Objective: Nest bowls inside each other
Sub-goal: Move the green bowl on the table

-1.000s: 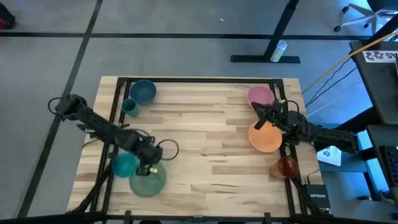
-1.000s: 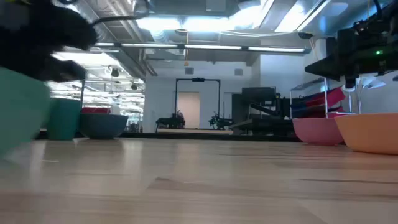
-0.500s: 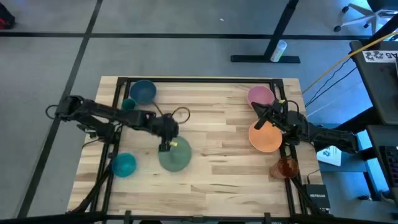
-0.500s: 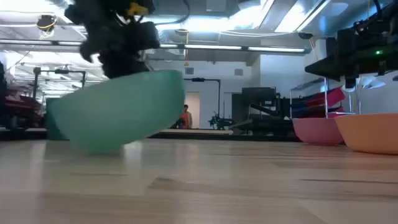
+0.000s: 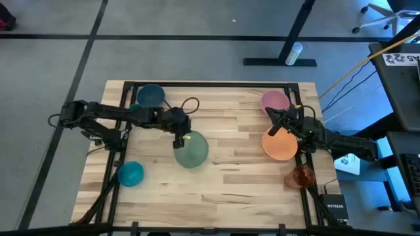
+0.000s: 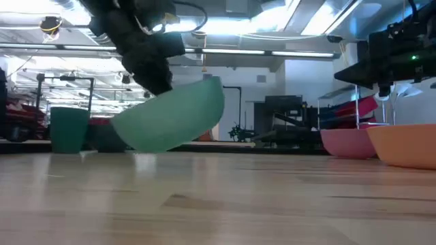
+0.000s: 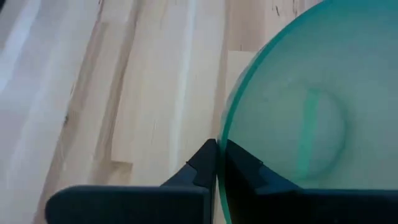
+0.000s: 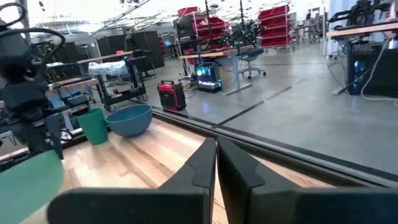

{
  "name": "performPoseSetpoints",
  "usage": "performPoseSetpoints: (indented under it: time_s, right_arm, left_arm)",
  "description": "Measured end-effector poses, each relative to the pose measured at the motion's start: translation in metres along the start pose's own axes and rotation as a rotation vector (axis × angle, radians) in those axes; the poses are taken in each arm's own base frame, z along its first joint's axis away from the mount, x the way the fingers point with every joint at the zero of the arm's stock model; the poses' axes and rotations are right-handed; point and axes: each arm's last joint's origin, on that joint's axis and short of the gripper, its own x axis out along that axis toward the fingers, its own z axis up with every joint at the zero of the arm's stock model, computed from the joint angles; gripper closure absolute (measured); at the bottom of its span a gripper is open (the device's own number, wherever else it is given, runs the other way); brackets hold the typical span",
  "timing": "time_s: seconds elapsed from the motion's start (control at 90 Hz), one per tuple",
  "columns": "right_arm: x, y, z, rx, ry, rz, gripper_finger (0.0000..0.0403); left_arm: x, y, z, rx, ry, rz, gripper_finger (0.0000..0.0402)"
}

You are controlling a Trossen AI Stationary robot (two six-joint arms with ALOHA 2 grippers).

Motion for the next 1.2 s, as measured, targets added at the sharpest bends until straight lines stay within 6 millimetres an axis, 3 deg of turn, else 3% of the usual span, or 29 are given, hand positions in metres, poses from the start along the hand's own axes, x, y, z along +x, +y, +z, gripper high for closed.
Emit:
performPoseSetpoints:
  time_s: [0.189, 0.478, 0.822, 1.2]
  right_arm:
    - [0.000, 0.000, 0.000, -0.001, 0.002, 0.000, 0.0402]
    - [0.000, 0.000, 0.000, -0.001, 0.002, 0.000, 0.0402]
    - [0.000, 0.000, 0.000, 0.000, 0.002, 0.000, 0.0402]
    - [0.000, 0.000, 0.000, 0.000, 0.001, 0.003, 0.0402]
  left_arm:
    - [0.018, 0.001, 0.016, 0.025, 0.019, -0.002, 0.0402]
    - [0.045, 0.004, 0.013, 0.023, 0.109, -0.011, 0.0401]
    - [0.046, 0.007, 0.015, -0.006, 0.087, -0.002, 0.0401]
    - [0.041, 0.008, 0.034, 0.043, -0.009, 0.011, 0.0401]
